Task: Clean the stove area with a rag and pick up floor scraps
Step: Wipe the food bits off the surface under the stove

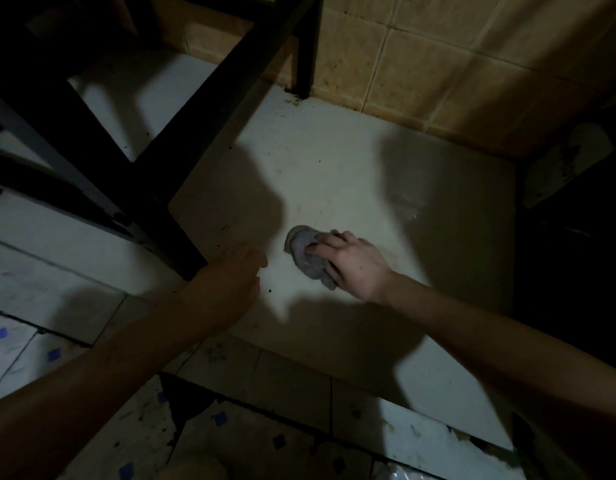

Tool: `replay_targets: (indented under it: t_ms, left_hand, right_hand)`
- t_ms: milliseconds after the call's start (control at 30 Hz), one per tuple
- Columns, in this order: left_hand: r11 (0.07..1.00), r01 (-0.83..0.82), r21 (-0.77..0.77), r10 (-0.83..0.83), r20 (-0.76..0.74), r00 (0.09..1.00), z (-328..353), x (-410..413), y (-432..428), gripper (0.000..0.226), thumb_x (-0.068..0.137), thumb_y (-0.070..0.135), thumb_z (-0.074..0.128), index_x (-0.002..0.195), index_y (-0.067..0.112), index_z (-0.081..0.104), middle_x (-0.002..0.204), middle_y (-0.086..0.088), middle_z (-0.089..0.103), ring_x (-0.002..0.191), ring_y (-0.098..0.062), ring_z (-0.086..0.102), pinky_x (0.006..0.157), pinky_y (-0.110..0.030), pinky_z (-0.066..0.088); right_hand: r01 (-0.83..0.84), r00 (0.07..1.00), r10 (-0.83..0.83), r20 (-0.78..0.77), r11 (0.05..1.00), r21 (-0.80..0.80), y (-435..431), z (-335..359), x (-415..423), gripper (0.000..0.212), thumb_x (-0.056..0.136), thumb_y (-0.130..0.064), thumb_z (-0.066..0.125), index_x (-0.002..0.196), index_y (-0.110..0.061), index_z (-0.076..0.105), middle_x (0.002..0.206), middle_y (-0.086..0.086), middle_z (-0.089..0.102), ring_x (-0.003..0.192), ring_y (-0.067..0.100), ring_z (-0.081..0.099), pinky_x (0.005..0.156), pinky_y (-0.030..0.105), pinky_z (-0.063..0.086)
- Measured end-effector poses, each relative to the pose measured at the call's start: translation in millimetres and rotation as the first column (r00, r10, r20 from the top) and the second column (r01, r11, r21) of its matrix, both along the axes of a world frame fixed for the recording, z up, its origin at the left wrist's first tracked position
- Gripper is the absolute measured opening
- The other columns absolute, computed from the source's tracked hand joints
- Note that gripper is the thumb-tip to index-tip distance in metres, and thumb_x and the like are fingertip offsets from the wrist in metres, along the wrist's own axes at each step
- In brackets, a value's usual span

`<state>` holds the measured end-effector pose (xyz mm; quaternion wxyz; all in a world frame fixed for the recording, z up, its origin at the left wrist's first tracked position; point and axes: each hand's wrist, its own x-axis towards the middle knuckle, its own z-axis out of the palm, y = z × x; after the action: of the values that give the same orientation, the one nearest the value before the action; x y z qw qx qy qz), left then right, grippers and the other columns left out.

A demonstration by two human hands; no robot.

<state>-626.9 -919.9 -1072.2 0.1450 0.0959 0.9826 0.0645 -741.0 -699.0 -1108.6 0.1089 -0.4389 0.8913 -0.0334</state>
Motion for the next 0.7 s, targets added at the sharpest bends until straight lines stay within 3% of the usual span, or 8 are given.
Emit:
replay_targets:
  t_ms: [67,133,200,333,500,700]
  left_hand:
    - [0.997,-0.017,0.074,0.025,-0.118,0.993,-1,8,2,0.038,0.092,0.016,0.031,0.118,0.003,0.055,0.121,-0.013,0.055,0.112,-0.026,0.052,0.094,-0.027,0.030]
    - [0.975,-0.153,0.162,0.174,-0.126,0.977,7,15,6,0.025,0.093,0.006,0.046,0.116,0.002,0.057,0.116,-0.016,0.058,0.105,-0.030,0.057,0.089,-0.031,0.038]
    - [0.948,-0.274,0.164,0.280,-0.015,0.960,13,23,8,0.030,0.095,0.010,0.044,0.123,0.008,0.052,0.124,-0.011,0.054,0.112,-0.027,0.052,0.092,-0.034,0.041]
    - [0.959,-0.244,0.144,0.252,-0.038,0.967,18,42,2,0.029,0.095,0.014,0.043,0.123,0.011,0.052,0.125,-0.007,0.052,0.114,-0.024,0.050,0.095,-0.038,0.044]
    - [0.984,-0.174,0.033,0.171,0.088,0.981,16,54,-6,0.033,0.100,0.018,0.037,0.132,0.014,0.044,0.137,-0.004,0.042,0.119,-0.019,0.045,0.099,-0.032,0.039]
    - [0.989,-0.147,0.001,0.146,0.038,0.988,11,66,-14,0.032,0.100,0.019,0.037,0.129,0.011,0.048,0.133,-0.005,0.045,0.120,-0.016,0.040,0.098,-0.027,0.034]
  right_hand:
    - [0.088,0.996,-0.088,0.002,0.996,-0.020,2,0,-13,0.046,0.092,-0.025,0.048,0.137,-0.030,0.043,0.143,0.002,0.042,0.115,0.032,0.044,0.091,0.038,0.041]
    - [0.203,0.979,-0.203,-0.002,0.978,-0.055,3,0,-29,0.043,0.091,-0.025,0.049,0.133,-0.031,0.046,0.141,0.002,0.045,0.110,0.033,0.047,0.087,0.037,0.043]
    - [0.325,0.945,-0.326,0.004,0.941,-0.090,3,1,-46,0.039,0.091,-0.023,0.047,0.129,-0.031,0.049,0.139,0.002,0.048,0.106,0.035,0.049,0.085,0.037,0.044]
    - [0.482,0.875,-0.483,0.025,0.868,-0.119,-5,-2,-62,0.036,0.093,-0.023,0.045,0.128,-0.029,0.052,0.134,0.005,0.052,0.106,0.037,0.050,0.084,0.040,0.047]
    - [0.363,0.930,-0.368,-0.017,0.923,-0.132,-24,-5,-37,0.039,0.086,-0.023,0.053,0.125,-0.031,0.052,0.136,-0.001,0.050,0.105,0.035,0.048,0.076,0.038,0.045]
    - [0.154,0.988,-0.155,-0.014,0.986,-0.065,-40,-5,18,0.045,0.087,-0.026,0.052,0.131,-0.033,0.047,0.141,-0.003,0.045,0.115,0.032,0.044,0.081,0.037,0.048]
